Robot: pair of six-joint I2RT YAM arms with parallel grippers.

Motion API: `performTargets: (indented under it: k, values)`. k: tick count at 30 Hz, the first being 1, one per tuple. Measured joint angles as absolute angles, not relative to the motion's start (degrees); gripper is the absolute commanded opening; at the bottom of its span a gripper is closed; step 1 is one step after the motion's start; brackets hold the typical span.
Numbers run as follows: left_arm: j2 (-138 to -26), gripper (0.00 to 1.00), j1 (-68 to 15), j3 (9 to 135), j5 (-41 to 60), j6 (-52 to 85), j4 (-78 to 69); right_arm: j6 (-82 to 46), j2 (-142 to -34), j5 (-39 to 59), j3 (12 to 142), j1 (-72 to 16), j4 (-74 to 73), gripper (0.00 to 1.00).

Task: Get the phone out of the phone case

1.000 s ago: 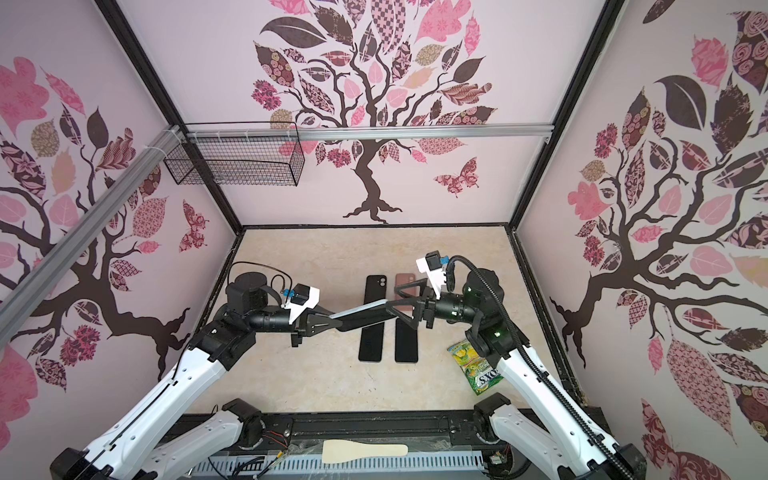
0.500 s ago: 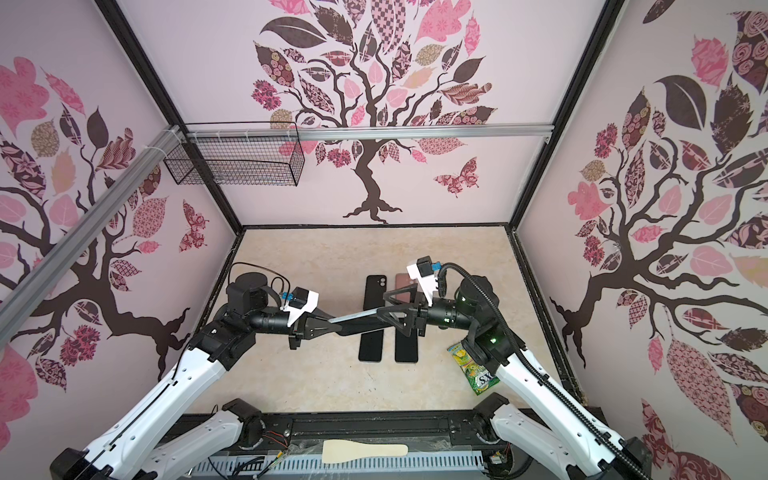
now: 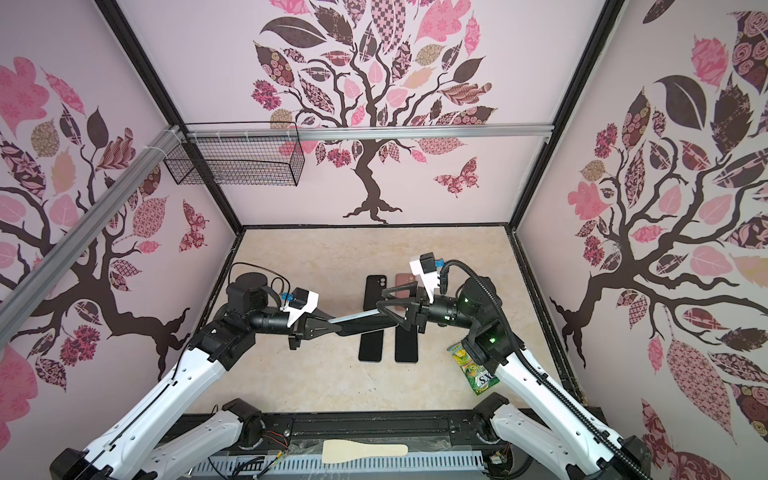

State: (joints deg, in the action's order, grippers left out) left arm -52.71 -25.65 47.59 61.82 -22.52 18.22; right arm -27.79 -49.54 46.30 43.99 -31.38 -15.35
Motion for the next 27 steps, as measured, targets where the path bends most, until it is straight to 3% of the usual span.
performTargets:
  k: [3,12,18,27]
  values:
    - [-52.7,0.0,-25.6,47.6,61.7,-22.5,18.6,-28.2,-49.5,46.3,43.8,-31.4,-15.4,0.46]
    - [-52.5,0.0,-25.6,47.6,61.6,-21.3,17.8,-28.3,-49.5,46.9,43.5,-31.4,-15.4,0.51]
    - [-52.4,0.0,-25.6,47.6,61.6,-20.4,16.5,-28.3,-49.5,47.7,43.4,-31.4,-15.5,0.44]
    - [-52.4,0.0,-25.6,47.6,60.2,-19.0,15.9,-28.8,-49.5,47.7,43.4,-31.4,-15.5,0.25]
